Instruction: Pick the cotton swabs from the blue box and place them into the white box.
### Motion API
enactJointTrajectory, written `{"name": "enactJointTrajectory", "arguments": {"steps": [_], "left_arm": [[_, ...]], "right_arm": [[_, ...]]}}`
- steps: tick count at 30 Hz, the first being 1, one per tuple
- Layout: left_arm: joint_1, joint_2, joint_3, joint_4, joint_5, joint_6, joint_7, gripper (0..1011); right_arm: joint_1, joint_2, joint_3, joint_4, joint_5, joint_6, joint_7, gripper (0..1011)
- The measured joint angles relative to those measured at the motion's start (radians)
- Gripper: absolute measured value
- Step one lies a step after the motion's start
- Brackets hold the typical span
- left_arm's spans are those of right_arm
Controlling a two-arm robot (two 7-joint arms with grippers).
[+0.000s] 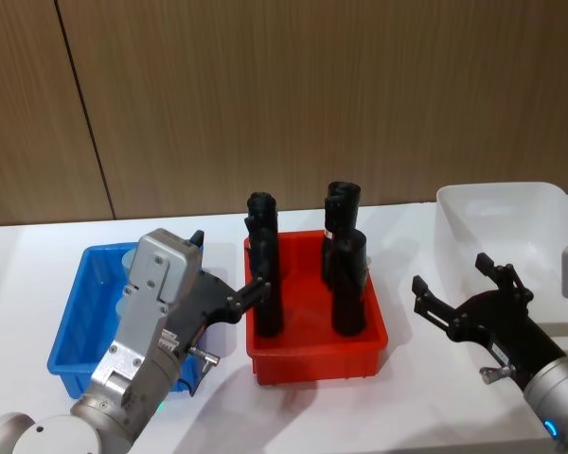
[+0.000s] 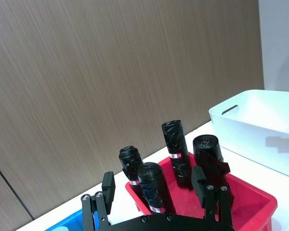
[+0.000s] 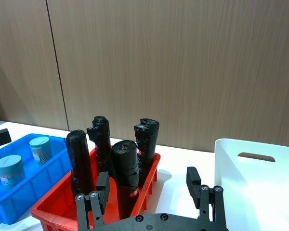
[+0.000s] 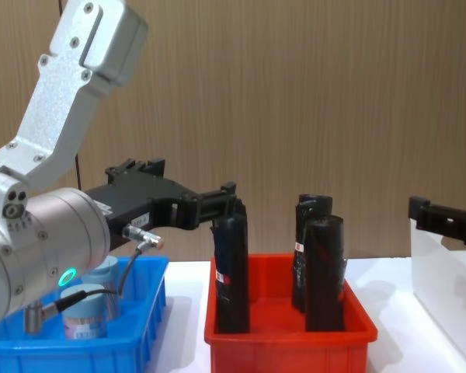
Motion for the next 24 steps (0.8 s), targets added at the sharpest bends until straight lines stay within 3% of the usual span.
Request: {"name": "enactJointTrajectory", "arguments": {"steps": [24], "left_arm": [[0.0, 0.0, 0.0, 0.0, 0.0, 0.0, 0.0, 1004]], "right_arm": [[0.0, 0.0, 0.0, 0.0, 0.0, 0.0, 0.0, 1001]]}}
